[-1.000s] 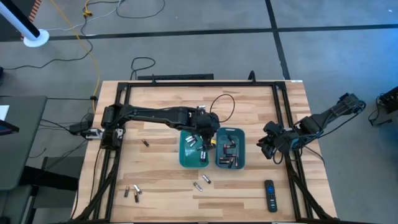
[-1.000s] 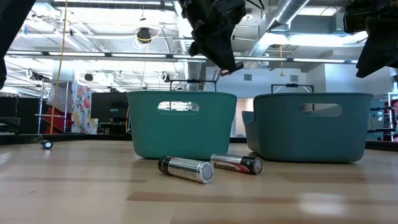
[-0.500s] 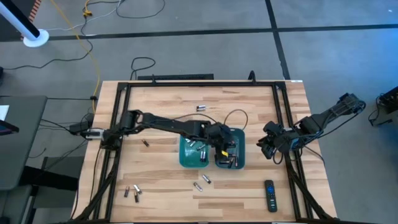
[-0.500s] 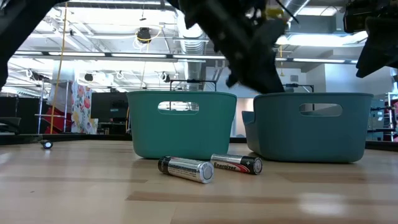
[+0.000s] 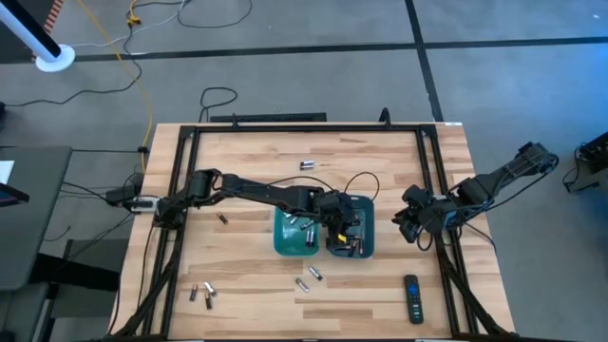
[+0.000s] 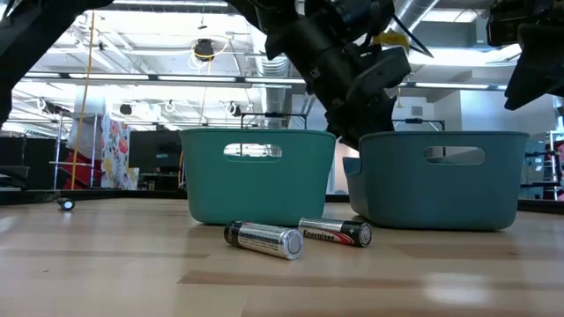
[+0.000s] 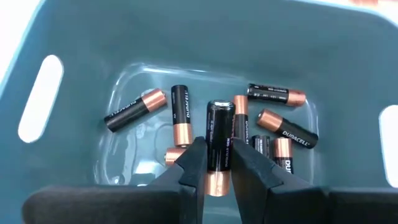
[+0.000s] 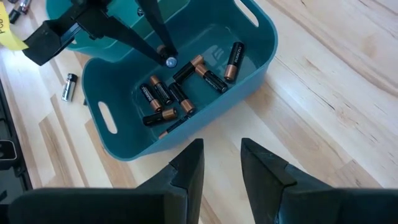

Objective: Sort batteries
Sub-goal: Put the black battery into the blue bin, then put the silver battery into the green bin

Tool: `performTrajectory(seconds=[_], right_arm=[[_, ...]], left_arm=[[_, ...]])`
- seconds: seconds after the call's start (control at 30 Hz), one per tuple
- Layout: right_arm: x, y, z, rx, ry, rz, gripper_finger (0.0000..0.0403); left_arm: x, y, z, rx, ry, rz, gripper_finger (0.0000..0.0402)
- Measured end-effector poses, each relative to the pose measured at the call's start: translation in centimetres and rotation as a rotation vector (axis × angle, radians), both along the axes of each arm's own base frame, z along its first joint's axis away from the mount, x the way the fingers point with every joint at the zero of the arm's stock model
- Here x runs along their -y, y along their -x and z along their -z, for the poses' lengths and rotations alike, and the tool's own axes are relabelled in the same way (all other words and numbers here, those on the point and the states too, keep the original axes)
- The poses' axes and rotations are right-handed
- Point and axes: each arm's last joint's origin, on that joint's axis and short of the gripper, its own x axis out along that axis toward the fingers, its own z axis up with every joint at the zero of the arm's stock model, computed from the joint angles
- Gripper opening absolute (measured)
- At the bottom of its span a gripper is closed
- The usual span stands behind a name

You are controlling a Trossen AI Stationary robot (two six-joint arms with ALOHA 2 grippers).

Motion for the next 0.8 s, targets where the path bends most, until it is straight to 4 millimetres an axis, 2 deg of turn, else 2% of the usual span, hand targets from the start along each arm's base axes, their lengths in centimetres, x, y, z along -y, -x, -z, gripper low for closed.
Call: performTrajectory(seconds=[0.33,0.63,0.8], right_arm=[[0.0,0.0,0.0,0.0,0.001,-0.001,0.0123],[0.0,0.0,0.0,0.0,0.001,-0.001,0.0123],[0.0,0.0,0.0,0.0,0.001,-0.001,0.0123]], left_arm=[[-0.17,0.01,0.01,-0.002,-0.004,0.001,0.0057],[-0.35,0.02,0.03,-0.005,-0.002,-0.005,0.0106],[-0.66,0.1,-0.24,-0.003,-0.002,-0.012,0.0118]])
